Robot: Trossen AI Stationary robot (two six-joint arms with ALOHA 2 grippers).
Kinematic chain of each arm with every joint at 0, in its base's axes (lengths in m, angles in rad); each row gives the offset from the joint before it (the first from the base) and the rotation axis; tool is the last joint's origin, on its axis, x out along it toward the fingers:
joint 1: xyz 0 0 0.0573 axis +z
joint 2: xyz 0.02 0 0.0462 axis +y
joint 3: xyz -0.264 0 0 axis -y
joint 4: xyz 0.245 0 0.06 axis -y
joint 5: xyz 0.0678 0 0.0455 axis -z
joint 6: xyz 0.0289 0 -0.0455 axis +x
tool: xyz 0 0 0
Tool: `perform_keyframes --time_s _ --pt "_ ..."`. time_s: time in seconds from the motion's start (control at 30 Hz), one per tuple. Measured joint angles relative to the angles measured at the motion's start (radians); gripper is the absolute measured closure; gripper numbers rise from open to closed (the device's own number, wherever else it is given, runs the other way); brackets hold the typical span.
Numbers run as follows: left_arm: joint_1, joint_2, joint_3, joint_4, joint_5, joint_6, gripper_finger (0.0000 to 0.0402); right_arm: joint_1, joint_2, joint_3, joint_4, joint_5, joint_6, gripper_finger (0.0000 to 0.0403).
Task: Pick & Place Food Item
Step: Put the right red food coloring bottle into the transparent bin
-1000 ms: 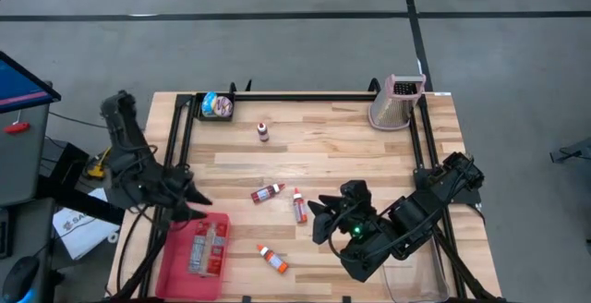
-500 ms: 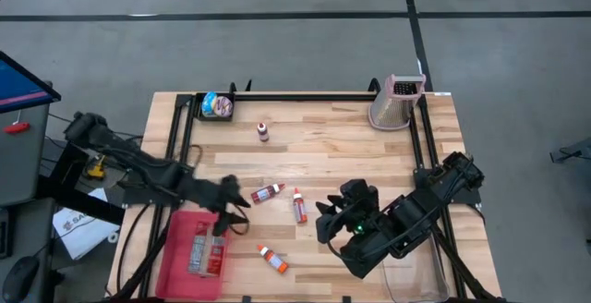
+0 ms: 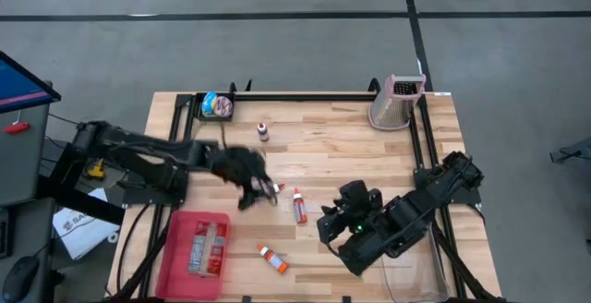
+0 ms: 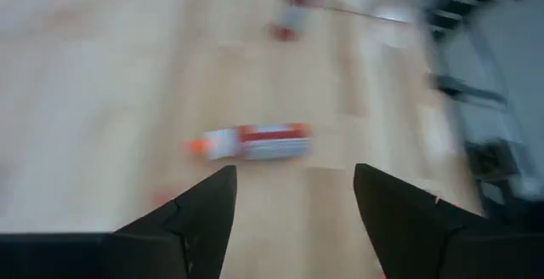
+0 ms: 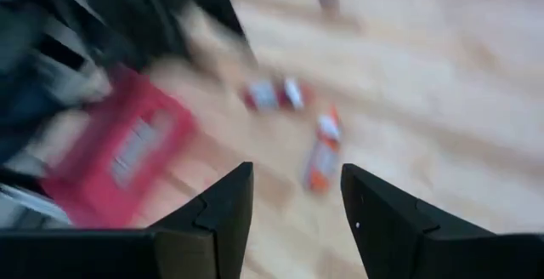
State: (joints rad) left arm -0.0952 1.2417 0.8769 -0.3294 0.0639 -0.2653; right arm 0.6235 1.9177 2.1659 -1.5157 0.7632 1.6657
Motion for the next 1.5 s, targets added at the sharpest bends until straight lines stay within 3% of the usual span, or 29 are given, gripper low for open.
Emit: perform_keyframes --time_s 0.1,0.17,0.33,0.47,0.77,0.93,1.17,1.33,1.5 --pt "0.073 -0.110 -0.003 -0.101 -0.016 0.000 0.0170 -0.055 -0.001 -0.072 0.001 -0.182 0.040 0.0230" --pt "0.091 -0.186 -0.010 -0.109 -0.011 -0.005 0.0172 -0.101 0.000 -0.147 0.080 -0.236 0.007 0.0230" --pt "0.083 -0.334 -0.015 -0.103 -0.015 -0.058 0.0179 -0.221 0.002 -0.307 0.378 -0.324 -0.260 0.0230" --pt "0.063 -0.394 -0.015 -0.106 -0.016 -0.084 0.0185 -0.310 0.002 -0.355 0.365 -0.484 -0.387 0.0235" --pt "-0.016 -0.384 -0.017 -0.181 -0.020 -0.083 0.0188 -0.283 0.001 -0.356 0.081 -0.636 -0.674 0.0240" --pt "-0.067 -0.374 -0.017 -0.166 -0.019 -0.083 0.0185 -0.255 -0.013 -0.355 -0.016 -0.758 -0.656 0.0206" --pt "-0.081 -0.345 -0.017 -0.104 -0.019 -0.129 0.0185 -0.290 -0.023 -0.355 -0.054 -0.802 -0.641 0.0145" --pt "-0.081 -0.323 -0.017 -0.059 -0.018 -0.167 0.0185 -0.319 -0.015 -0.372 -0.052 -0.812 -0.644 0.0138" --pt "-0.081 -0.304 -0.016 -0.014 -0.015 -0.214 0.0185 -0.315 -0.015 -0.499 -0.044 -0.842 -0.670 0.0138"
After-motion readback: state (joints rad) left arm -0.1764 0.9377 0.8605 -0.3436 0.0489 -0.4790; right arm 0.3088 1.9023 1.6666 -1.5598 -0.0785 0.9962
